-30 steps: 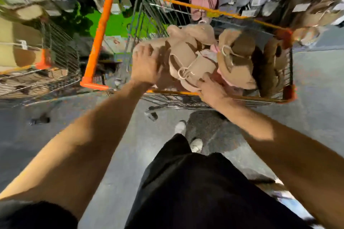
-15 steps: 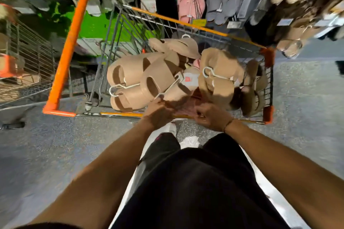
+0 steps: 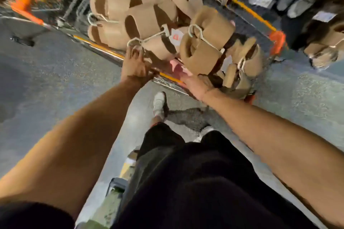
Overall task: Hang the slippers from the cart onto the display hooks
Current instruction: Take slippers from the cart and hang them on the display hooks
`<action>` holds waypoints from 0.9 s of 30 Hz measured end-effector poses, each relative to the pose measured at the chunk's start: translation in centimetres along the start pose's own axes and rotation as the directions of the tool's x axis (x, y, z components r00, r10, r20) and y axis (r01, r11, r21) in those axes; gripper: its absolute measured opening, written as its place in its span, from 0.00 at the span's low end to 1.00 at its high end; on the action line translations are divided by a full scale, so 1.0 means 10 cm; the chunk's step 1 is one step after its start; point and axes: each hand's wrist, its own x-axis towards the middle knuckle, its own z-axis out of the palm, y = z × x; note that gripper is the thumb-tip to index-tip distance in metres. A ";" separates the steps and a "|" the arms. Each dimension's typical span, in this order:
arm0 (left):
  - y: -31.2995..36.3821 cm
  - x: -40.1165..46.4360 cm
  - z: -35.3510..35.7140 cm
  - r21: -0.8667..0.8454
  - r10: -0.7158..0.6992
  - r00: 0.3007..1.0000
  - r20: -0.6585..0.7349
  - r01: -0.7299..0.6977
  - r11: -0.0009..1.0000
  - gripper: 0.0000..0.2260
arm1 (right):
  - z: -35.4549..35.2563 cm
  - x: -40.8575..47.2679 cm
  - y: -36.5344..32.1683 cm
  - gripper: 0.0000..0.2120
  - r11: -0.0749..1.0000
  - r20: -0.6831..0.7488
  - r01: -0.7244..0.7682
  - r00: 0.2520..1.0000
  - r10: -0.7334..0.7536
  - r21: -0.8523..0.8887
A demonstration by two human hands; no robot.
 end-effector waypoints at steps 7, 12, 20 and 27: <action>0.69 -0.09 0.13 -0.068 0.089 0.988 0.123 -0.081 0.994 0.30 | -0.05 -0.49 -0.06 0.13 0.976 -0.071 -0.207 0.977 0.203 -0.060; 0.66 -0.06 0.19 -0.053 0.055 0.994 0.091 -0.050 0.997 0.23 | -0.02 -0.54 -0.03 0.12 0.968 0.009 -0.249 0.969 0.249 0.023; 0.47 -0.40 0.31 0.093 0.136 0.985 0.105 -0.146 0.985 0.19 | 0.31 -0.66 -0.26 0.09 0.977 0.027 -0.192 0.981 0.190 0.097; 0.09 -0.65 0.50 0.031 0.057 0.991 0.118 -0.061 0.998 0.21 | 0.43 -0.56 -0.62 0.13 0.979 0.053 -0.123 0.992 0.116 0.160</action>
